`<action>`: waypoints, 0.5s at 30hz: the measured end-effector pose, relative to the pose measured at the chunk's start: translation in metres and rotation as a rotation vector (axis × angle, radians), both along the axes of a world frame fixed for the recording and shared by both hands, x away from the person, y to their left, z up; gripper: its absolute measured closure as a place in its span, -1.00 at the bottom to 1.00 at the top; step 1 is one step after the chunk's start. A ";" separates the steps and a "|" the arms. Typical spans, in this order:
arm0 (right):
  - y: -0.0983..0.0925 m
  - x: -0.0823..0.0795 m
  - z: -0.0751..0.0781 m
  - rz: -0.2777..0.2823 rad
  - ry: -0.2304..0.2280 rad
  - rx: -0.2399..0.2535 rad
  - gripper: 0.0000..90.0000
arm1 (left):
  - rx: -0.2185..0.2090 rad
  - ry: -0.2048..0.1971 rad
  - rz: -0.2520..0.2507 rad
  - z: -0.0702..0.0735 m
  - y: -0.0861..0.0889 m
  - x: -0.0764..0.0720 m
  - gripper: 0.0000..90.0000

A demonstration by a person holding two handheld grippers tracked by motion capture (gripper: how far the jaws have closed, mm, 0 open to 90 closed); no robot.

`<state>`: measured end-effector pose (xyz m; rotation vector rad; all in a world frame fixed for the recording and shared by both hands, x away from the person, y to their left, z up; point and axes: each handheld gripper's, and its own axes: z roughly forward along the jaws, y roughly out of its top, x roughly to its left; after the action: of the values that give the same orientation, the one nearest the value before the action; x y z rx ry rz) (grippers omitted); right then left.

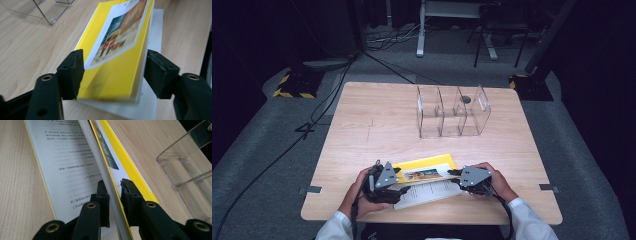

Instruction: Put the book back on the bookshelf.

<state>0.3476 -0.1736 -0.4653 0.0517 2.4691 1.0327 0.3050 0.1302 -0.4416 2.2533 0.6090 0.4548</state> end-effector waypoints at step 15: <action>-0.001 0.010 -0.006 -0.010 0.078 0.037 0.39 | 0.102 -0.002 -0.037 -0.021 0.011 0.007 0.60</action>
<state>0.3579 -0.1749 -0.4713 0.1179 2.5172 1.0920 0.3118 0.1415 -0.4628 2.3567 0.5529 0.4799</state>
